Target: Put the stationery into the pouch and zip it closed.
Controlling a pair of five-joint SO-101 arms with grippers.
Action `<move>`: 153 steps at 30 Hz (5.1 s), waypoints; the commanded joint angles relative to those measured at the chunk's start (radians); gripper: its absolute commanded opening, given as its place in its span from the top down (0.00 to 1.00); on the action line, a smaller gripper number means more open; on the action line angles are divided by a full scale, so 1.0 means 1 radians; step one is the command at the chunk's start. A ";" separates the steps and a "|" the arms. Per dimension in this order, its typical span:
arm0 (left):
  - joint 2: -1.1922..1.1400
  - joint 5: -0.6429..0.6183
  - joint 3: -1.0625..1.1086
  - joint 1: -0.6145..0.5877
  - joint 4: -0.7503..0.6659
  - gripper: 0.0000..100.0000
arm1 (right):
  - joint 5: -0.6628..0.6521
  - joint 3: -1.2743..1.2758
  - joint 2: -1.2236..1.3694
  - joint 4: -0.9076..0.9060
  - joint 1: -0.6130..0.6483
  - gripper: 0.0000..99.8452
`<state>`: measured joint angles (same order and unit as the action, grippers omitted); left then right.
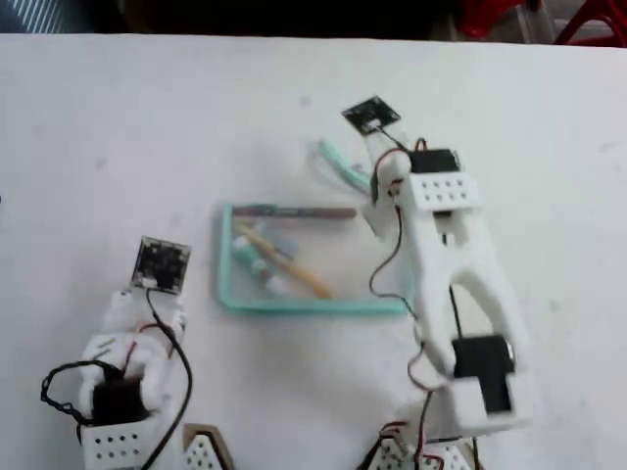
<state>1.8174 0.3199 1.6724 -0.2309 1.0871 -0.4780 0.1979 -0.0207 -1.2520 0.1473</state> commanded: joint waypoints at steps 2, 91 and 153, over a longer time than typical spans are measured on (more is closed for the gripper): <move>0.007 0.034 -0.101 0.019 -0.006 0.95 | 0.074 0.061 -0.328 -0.008 0.008 0.98; 0.012 -0.057 -0.525 0.096 0.078 0.98 | 0.069 0.941 -1.782 0.033 0.074 0.98; 0.012 -0.112 0.020 0.091 0.201 0.98 | 0.175 1.491 -1.779 -0.016 0.093 0.98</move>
<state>1.8282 0.2202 1.6939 -0.1435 1.2850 -0.3153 1.6817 -1.7914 -1.2612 0.2378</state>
